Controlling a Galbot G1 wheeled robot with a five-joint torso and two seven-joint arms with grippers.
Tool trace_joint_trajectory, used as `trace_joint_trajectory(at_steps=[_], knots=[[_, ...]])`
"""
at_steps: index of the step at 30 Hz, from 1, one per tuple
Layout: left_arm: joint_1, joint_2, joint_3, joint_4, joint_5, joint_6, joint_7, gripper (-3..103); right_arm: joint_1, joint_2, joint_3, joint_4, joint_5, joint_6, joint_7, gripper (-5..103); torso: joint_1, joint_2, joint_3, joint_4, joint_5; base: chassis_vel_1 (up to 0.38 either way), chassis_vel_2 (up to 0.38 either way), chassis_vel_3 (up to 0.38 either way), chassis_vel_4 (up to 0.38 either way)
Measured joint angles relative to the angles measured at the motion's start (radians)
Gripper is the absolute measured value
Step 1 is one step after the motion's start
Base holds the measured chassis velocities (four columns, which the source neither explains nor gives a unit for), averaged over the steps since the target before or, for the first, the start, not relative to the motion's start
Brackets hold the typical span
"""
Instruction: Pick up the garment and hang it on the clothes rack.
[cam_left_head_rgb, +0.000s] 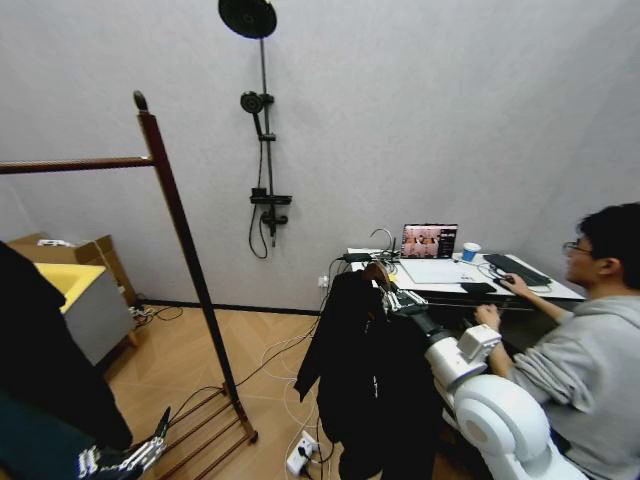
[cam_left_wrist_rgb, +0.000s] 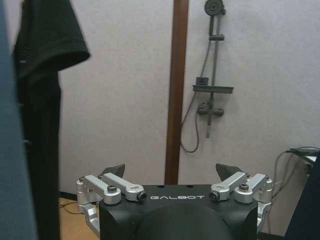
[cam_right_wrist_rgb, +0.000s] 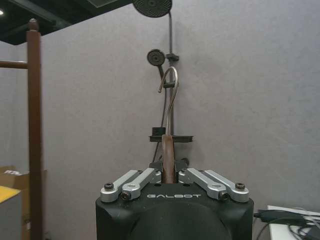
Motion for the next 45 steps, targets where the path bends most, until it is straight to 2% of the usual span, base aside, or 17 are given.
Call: trace_joint_trajectory(at_steps=[9,17,26,45], knots=[[0.0,0.0,0.0,0.0,0.0,0.0,0.0,100,-0.018,-0.017,0.006,0.033,-0.002,0.0,-0.006,9,0.0,0.0,0.0,0.0,-0.0001,0.132,0.117,0.125,0.119],[0.0,0.0,0.0,0.0,0.0,0.0,0.0,100,-0.018,0.0,0.01,0.051,-0.01,-0.003,-0.017,9,0.0,0.0,0.0,-0.0001,0.0001,0.12,0.122,0.12,0.123],[0.0,0.0,0.0,0.0,0.0,0.0,0.0,100,-0.013,0.03,0.0,-0.005,-0.039,0.012,-0.035,9,0.0,0.0,0.0,0.0,-0.0001,0.117,0.122,0.133,0.124],[0.0,0.0,0.0,0.0,0.0,0.0,0.0,100,0.05,0.016,0.012,-0.055,-0.039,0.028,-0.04,9,0.0,0.0,0.0,0.0002,-0.0002,0.1,0.143,0.138,0.111]])
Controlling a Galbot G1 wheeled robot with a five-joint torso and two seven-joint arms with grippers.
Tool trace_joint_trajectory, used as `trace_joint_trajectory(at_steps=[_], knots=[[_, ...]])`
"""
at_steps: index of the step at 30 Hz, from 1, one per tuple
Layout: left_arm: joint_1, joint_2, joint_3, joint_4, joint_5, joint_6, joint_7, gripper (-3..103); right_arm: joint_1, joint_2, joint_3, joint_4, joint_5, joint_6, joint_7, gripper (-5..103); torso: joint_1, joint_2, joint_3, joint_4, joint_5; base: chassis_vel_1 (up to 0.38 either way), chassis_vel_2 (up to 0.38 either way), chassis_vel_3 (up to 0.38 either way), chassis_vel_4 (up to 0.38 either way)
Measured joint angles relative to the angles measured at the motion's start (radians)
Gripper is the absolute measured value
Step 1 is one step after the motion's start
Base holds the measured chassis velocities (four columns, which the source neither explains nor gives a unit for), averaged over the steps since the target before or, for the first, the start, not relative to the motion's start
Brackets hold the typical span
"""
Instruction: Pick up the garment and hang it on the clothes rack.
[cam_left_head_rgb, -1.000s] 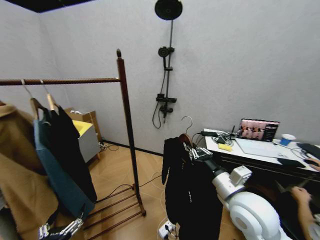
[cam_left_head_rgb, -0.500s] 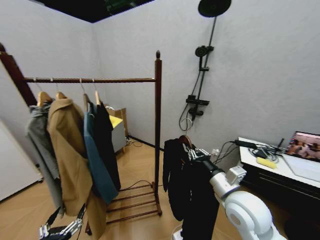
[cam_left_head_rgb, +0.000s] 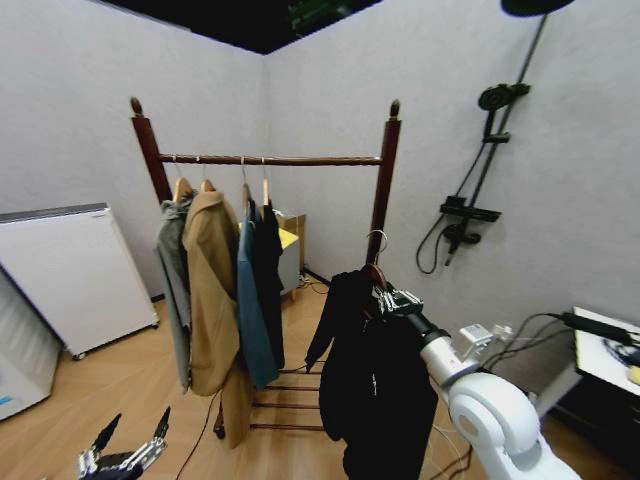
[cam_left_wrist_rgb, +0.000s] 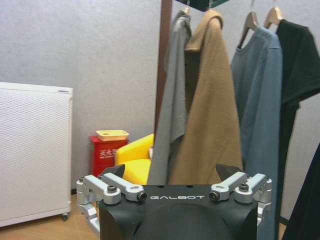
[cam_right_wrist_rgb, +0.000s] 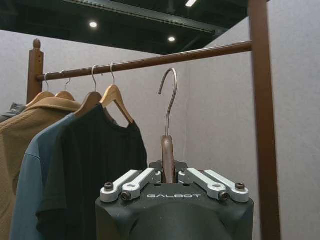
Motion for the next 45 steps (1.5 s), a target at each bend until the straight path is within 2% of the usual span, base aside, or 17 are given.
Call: trace_joint_trajectory(at_steps=[10,22,28,32,33,35,40,45], knots=[[0.0,0.0,0.0,0.0,0.0,0.0,0.0,100,0.01,-0.008,-0.006,0.009,-0.01,0.002,-0.005,9,0.0,0.0,0.0,-0.0007,-0.0001,-0.099,0.167,0.158,-0.107],[0.0,0.0,0.0,0.0,0.0,0.0,0.0,100,0.048,-0.014,-0.009,0.024,-0.016,-0.015,0.009,9,0.002,-0.001,0.0,-0.0002,0.0002,-0.134,0.185,0.184,-0.113],[0.0,0.0,0.0,0.0,0.0,0.0,0.0,100,0.091,-0.059,0.001,0.052,-0.022,-0.023,0.041,9,0.0,0.0,0.0,-0.0002,0.0003,0.053,0.033,0.042,0.06],[0.0,0.0,0.0,0.0,0.0,0.0,0.0,100,0.225,-0.131,-0.013,0.044,0.022,-0.063,0.069,9,-0.001,0.0,0.0,-0.0004,0.0003,0.052,-0.035,-0.018,0.046],[0.0,0.0,0.0,0.0,0.0,0.0,0.0,100,0.225,-0.131,-0.013,0.044,0.022,-0.063,0.069,9,-0.001,0.0,0.0,-0.0004,0.0003,0.0,0.0,0.0,0.0],[0.0,0.0,0.0,0.0,0.0,0.0,0.0,100,0.349,-0.165,-0.055,-0.01,0.04,-0.069,0.072,9,0.0,0.0,0.0,-0.0003,0.0,0.0,0.0,0.0,0.0],[0.0,0.0,0.0,0.0,0.0,0.0,0.0,100,0.463,-0.175,-0.121,-0.085,0.053,-0.07,0.072,9,0.0,0.0,0.0,-0.0002,0.0002,0.0,0.0,0.0,0.0],[0.0,0.0,0.0,0.0,0.0,0.0,0.0,100,0.564,-0.146,-0.194,-0.195,0.054,-0.068,0.08,9,0.0,0.0,0.0,-0.0001,0.0002,0.0,0.0,0.0,0.0]])
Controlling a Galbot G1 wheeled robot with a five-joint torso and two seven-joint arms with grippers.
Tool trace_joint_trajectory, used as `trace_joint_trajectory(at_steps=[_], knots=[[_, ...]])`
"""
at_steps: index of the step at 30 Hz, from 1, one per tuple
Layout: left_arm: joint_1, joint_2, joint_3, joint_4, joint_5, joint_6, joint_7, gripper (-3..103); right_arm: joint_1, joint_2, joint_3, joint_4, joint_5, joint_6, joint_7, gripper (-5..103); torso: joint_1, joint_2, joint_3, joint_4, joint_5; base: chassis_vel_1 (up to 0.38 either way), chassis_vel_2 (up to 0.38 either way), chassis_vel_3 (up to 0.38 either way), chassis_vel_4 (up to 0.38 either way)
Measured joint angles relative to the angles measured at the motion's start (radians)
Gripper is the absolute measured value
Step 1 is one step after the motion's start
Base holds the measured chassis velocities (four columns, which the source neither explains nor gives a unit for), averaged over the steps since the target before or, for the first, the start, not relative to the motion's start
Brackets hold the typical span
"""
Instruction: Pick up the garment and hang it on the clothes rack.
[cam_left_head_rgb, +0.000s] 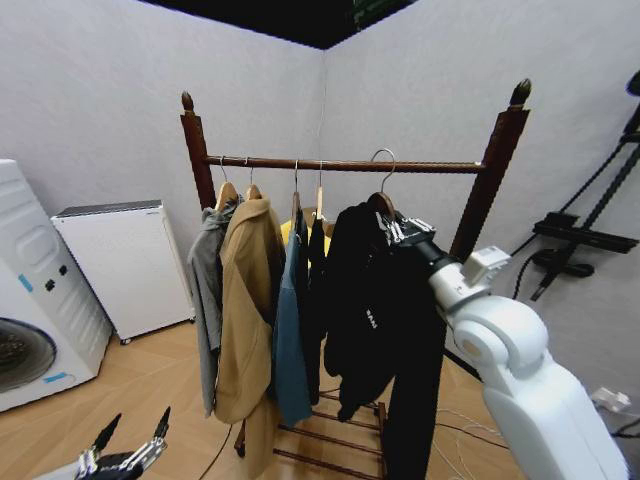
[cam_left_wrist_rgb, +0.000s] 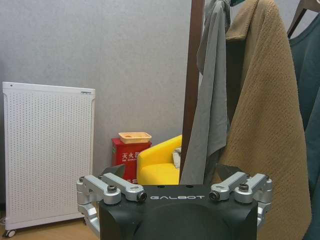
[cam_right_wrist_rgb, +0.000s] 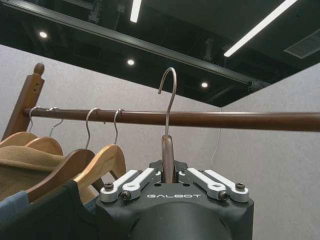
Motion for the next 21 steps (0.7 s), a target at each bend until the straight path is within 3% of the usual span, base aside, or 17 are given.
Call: trace_joint_trajectory(at_steps=[21], knots=[[0.0,0.0,0.0,0.0,0.0,0.0,0.0,100,0.152,0.004,-0.098,-0.141,0.026,-0.001,0.032,9,0.0,0.0,0.0,-0.0002,-0.0001,0.0,0.0,0.0,0.0]])
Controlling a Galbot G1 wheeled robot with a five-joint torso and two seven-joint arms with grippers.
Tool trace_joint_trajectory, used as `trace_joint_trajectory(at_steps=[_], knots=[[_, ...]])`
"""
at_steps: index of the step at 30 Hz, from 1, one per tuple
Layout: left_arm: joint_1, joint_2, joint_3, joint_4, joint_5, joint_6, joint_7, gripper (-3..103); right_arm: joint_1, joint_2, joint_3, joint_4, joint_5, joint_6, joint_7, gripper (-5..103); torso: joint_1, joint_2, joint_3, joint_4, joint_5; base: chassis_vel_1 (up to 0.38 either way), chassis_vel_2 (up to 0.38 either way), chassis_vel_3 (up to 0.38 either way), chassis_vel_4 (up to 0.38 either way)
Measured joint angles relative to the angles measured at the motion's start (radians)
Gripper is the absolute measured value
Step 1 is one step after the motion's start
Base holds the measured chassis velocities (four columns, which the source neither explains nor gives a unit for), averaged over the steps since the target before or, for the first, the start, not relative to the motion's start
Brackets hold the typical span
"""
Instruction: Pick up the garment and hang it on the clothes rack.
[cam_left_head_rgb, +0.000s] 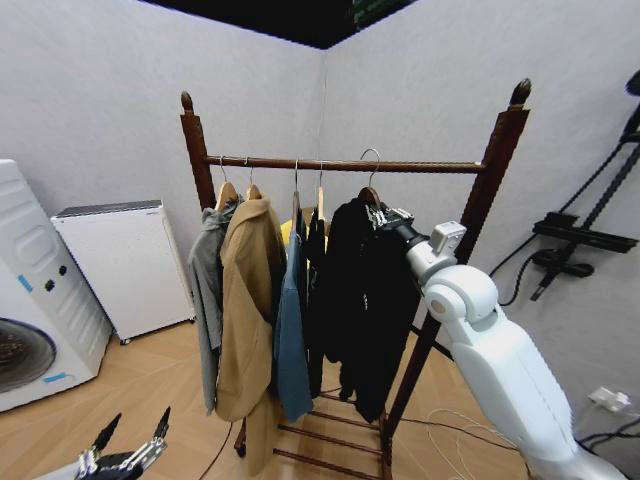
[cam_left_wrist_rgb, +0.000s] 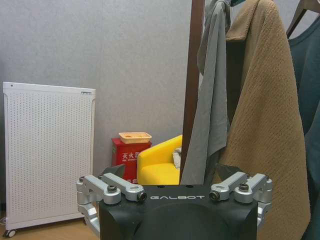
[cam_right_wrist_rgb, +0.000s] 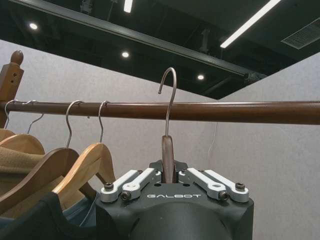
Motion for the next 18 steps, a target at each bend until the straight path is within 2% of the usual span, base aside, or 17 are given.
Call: trace_joint_trajectory(at_steps=[8,15,18], knots=[[0.0,0.0,0.0,0.0,0.0,0.0,0.0,100,0.107,0.018,-0.083,-0.078,0.059,-0.027,0.048,9,0.0,0.0,0.0,0.0001,-0.0001,0.0,0.0,0.0,0.0],[0.0,0.0,0.0,0.0,0.0,0.0,0.0,100,0.136,0.02,-0.115,-0.115,0.078,-0.043,0.069,9,0.0,0.0,0.0,0.0001,0.0,0.0,0.0,0.0,0.0],[0.0,0.0,0.0,0.0,0.0,0.0,0.0,100,0.14,0.021,-0.128,-0.123,0.126,-0.062,0.112,9,0.0,0.0,0.0,0.0001,0.0,0.0,0.0,0.0,0.0]])
